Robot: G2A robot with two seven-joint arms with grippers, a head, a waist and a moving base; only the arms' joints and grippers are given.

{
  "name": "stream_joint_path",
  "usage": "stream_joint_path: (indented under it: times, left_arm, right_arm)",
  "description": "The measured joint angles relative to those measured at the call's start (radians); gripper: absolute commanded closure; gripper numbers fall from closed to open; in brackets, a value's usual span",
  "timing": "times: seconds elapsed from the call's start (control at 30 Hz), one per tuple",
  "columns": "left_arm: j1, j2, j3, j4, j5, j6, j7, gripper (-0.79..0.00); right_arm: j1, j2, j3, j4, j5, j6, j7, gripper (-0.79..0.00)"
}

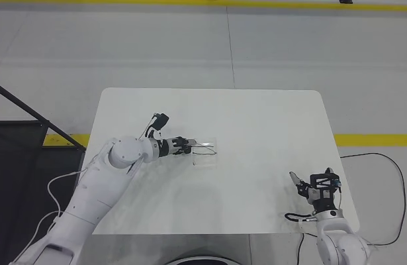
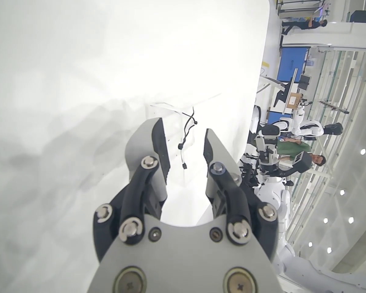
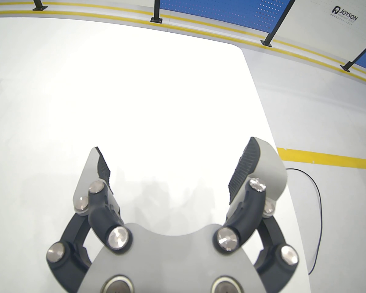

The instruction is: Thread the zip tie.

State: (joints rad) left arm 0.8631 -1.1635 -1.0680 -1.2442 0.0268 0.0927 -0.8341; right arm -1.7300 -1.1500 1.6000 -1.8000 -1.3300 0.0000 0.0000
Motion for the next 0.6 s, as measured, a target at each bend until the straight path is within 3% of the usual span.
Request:
stream_joint_path:
  times: [0.6]
  left_arm:
    - [-0.01,-0.004,0.006,0.023,-0.003,-0.006,-0.019,-0.206]
  right_arm:
    - [0.0,0.0,0.0,0.0,0.0,0.0,0.0,-0.785]
